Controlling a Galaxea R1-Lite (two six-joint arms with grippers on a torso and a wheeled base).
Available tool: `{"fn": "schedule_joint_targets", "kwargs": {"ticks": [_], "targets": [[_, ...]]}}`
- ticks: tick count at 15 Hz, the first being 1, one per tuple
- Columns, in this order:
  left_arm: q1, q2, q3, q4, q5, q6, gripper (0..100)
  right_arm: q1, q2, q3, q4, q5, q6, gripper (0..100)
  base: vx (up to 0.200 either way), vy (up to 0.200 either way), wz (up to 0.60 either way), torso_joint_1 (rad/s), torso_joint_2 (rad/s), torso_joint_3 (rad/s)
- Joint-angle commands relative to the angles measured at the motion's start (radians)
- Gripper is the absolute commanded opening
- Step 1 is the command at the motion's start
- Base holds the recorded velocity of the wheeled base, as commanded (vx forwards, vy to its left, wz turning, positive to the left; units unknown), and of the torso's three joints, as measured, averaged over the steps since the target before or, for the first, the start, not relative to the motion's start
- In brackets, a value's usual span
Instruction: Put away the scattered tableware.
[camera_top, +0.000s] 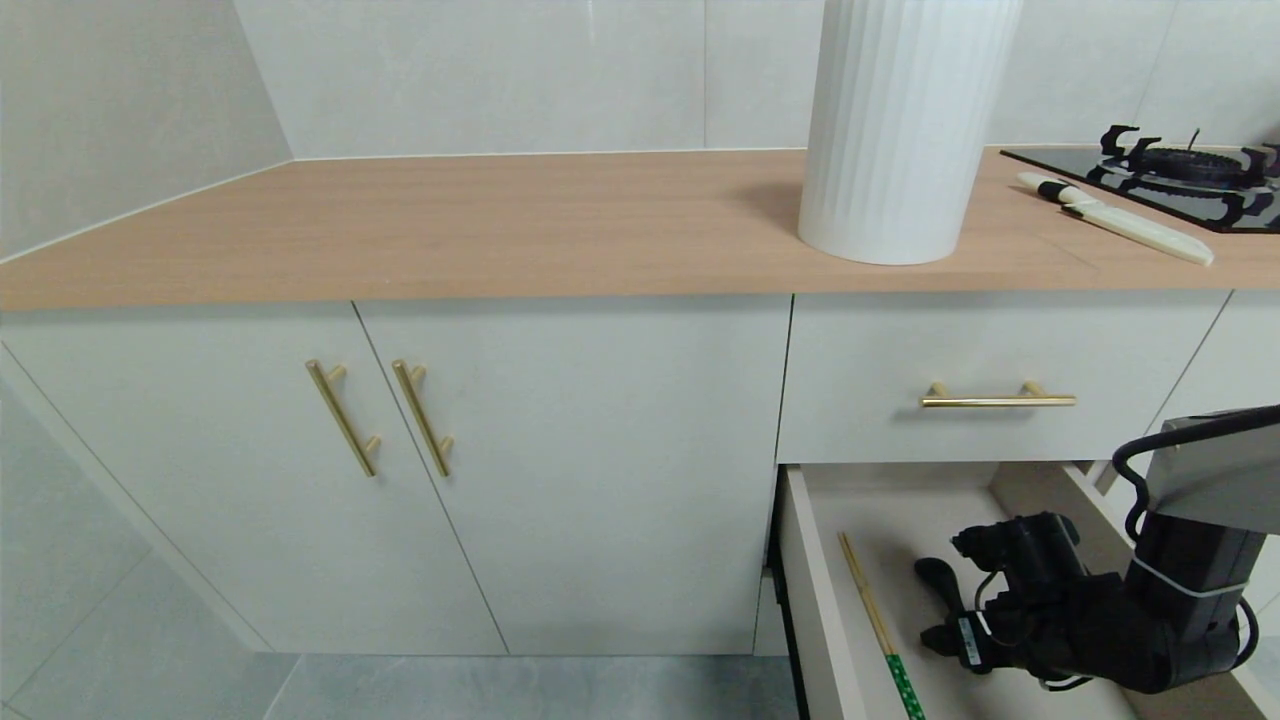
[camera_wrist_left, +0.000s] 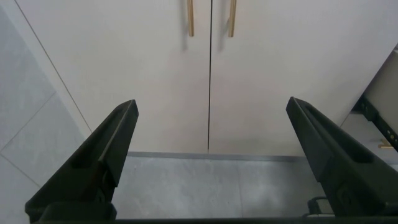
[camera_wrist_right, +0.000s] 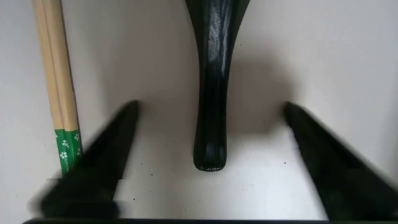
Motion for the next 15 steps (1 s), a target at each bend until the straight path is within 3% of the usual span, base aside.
{"fn": "schedule_joint_targets", "kwargs": {"ticks": [1, 4, 6, 10, 15], "targets": [[0.001, 0.0, 0.0, 0.0, 0.0, 0.0, 100, 0.0, -0.05, 0.015, -0.001, -0.006, 0.0, 100, 0.0, 0.0, 0.0, 0.0, 0.0, 0.0], [0.001, 0.0, 0.0, 0.0, 0.0, 0.0, 100, -0.001, -0.199, 0.043, 0.016, -0.006, 0.0, 100, 0.0, 0.0, 0.0, 0.0, 0.0, 0.0], [-0.001, 0.0, 0.0, 0.0, 0.0, 0.0, 100, -0.007, -0.311, 0.043, 0.1, -0.006, 0.0, 100, 0.0, 0.0, 0.0, 0.0, 0.0, 0.0], [-0.001, 0.0, 0.0, 0.0, 0.0, 0.0, 100, -0.015, -0.594, 0.023, 0.347, -0.006, 0.0, 100, 0.0, 0.0, 0.0, 0.0, 0.0, 0.0], [-0.001, 0.0, 0.0, 0.0, 0.0, 0.0, 100, -0.007, -0.932, -0.101, 0.818, -0.009, 0.011, 100, 0.0, 0.0, 0.0, 0.0, 0.0, 0.0]]}}
